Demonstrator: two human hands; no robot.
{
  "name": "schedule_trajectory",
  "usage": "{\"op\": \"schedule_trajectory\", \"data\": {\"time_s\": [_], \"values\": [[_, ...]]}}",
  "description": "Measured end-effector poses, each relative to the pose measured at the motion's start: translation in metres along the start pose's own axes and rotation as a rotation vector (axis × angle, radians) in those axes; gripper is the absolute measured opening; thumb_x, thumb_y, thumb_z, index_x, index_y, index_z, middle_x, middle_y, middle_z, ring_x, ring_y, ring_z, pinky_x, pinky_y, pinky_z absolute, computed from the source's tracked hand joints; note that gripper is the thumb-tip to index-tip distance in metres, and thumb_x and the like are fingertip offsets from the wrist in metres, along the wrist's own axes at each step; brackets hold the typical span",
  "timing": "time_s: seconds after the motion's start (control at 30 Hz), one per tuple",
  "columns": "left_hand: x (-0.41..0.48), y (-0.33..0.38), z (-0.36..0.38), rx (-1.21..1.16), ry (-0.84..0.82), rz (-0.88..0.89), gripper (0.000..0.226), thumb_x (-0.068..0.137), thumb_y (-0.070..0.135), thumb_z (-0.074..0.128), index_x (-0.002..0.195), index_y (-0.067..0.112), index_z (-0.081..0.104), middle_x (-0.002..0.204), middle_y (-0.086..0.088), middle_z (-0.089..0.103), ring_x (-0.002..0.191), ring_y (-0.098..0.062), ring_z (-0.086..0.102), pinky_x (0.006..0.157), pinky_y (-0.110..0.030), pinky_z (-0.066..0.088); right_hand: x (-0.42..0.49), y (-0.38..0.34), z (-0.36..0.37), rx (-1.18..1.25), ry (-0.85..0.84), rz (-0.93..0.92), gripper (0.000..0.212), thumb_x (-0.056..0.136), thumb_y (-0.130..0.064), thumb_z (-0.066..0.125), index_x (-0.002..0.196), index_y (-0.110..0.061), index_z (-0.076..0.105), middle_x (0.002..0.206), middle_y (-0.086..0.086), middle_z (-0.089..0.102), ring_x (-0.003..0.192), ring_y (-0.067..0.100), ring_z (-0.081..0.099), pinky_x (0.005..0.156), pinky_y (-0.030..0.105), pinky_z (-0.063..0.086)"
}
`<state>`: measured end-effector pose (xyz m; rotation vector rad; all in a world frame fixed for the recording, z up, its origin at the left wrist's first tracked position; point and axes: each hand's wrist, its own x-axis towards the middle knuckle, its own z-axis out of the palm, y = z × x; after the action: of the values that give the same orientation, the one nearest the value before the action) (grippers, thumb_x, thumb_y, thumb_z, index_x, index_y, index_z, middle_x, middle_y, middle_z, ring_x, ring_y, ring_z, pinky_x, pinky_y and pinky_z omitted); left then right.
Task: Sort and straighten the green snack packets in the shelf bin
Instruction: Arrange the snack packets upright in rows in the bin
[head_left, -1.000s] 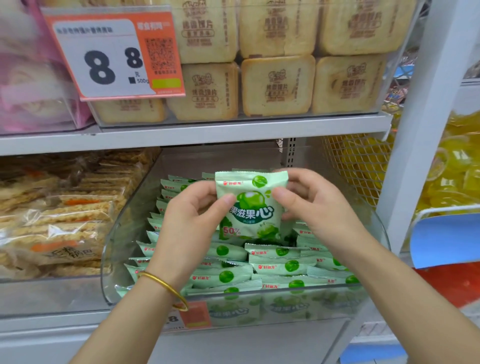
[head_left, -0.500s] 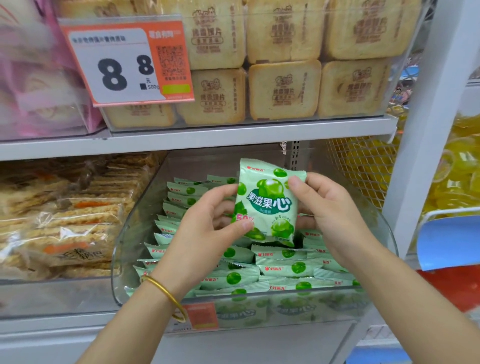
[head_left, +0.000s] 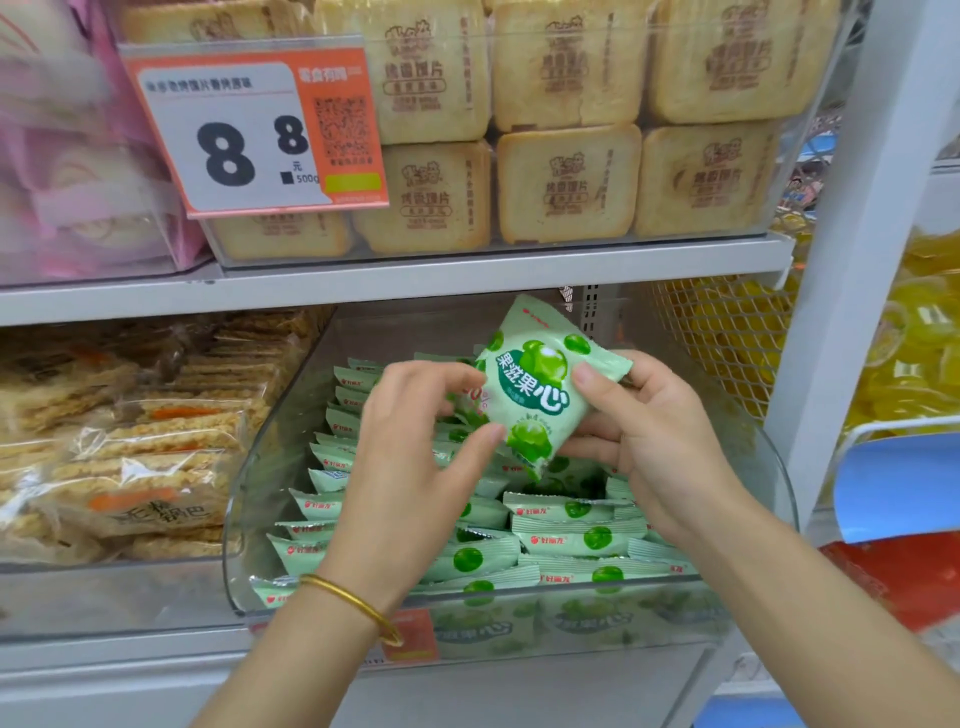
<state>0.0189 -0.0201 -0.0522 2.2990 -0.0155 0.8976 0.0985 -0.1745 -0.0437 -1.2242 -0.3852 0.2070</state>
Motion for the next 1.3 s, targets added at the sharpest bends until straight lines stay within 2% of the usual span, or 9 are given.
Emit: {"op": "schedule_trajectory", "data": {"time_s": [0.07,0.13,0.2,0.3,0.37,0.47,0.63,0.8,1.3], "values": [[-0.003,0.002,0.003,0.001,-0.111,-0.008,0.053,0.073,0.056,0.056,0.121,0.037,0.048,0.115,0.024,0.040,0.111,0.001,0.042,0.093,-0.014,0.037,-0.002,0.000,0.002,0.037,-0.068,0.009,0.031,0.078,-0.024,0.064,0.103,-0.008,0.058,0.093,0.013,0.072,0.075,0.025,0.071,0.055,0.029,0.056],[-0.005,0.002,0.006,0.012,-0.161,-0.031,0.067,0.069,0.060,0.058,0.129,0.037,0.043,0.119,0.022,0.037,0.119,0.001,0.035,0.096,-0.015,0.034,-0.004,0.001,0.004,0.035,-0.149,0.016,0.041,0.076,-0.027,0.066,0.109,-0.006,0.057,0.099,0.013,0.071,0.082,0.027,0.070,0.059,0.031,0.057],[-0.005,0.001,0.006,0.019,-0.154,-0.018,0.059,0.074,0.042,0.069,0.127,0.035,0.043,0.118,0.018,0.041,0.116,0.003,0.037,0.096,-0.012,0.033,-0.005,0.002,0.005,-0.011,-0.193,-0.001,0.043,0.079,-0.030,0.067,0.114,-0.007,0.058,0.104,0.011,0.071,0.087,0.028,0.070,0.062,0.031,0.057],[-0.001,0.004,-0.001,-0.118,-0.120,-0.065,0.044,0.084,0.010,0.065,0.116,0.038,0.049,0.111,0.019,0.050,0.109,0.007,0.047,0.095,-0.015,0.040,-0.004,0.003,0.003,-0.133,-0.123,-0.081,0.036,0.075,-0.035,0.062,0.107,-0.020,0.067,0.102,0.003,0.070,0.087,0.017,0.067,0.065,0.028,0.056],[0.002,0.008,-0.005,-0.347,-0.153,-0.178,0.047,0.087,0.002,0.060,0.120,0.036,0.050,0.111,0.015,0.062,0.104,0.000,0.060,0.091,-0.024,0.050,-0.001,0.004,0.000,-0.246,-0.056,-0.162,0.025,0.075,-0.038,0.065,0.098,-0.032,0.072,0.110,0.002,0.065,0.093,0.012,0.064,0.076,0.028,0.054],[0.002,0.009,-0.008,-0.577,-0.187,-0.272,0.061,0.087,-0.004,0.058,0.132,0.032,0.038,0.107,0.007,0.069,0.099,-0.007,0.066,0.084,-0.024,0.054,0.001,0.003,-0.004,-0.224,-0.091,-0.161,0.026,0.075,-0.034,0.069,0.101,-0.037,0.072,0.120,-0.001,0.063,0.107,0.017,0.063,0.092,0.039,0.050],[0.000,0.005,-0.011,-0.552,-0.340,-0.264,0.080,0.083,-0.002,0.064,0.134,0.045,0.025,0.118,0.016,0.064,0.110,-0.004,0.061,0.091,-0.031,0.049,-0.002,0.000,-0.004,-0.080,-0.147,-0.100,0.037,0.069,-0.016,0.066,0.105,-0.026,0.069,0.110,0.000,0.070,0.092,0.020,0.069,0.065,0.028,0.057],[0.000,0.007,-0.012,-0.525,-0.359,-0.227,0.088,0.082,-0.004,0.065,0.131,0.056,0.023,0.120,0.019,0.061,0.112,-0.002,0.059,0.092,-0.034,0.048,-0.002,-0.001,-0.004,-0.055,-0.124,-0.108,0.035,0.070,-0.017,0.066,0.104,-0.025,0.068,0.108,0.001,0.070,0.093,0.019,0.068,0.064,0.027,0.056],[0.000,0.009,-0.012,-0.543,-0.345,-0.239,0.085,0.083,-0.003,0.065,0.128,0.057,0.025,0.127,0.016,0.058,0.116,-0.004,0.056,0.100,-0.039,0.045,-0.002,-0.001,-0.004,-0.049,-0.117,-0.099,0.038,0.071,-0.018,0.066,0.109,-0.022,0.066,0.109,0.005,0.069,0.090,0.020,0.068,0.062,0.027,0.056]]}}
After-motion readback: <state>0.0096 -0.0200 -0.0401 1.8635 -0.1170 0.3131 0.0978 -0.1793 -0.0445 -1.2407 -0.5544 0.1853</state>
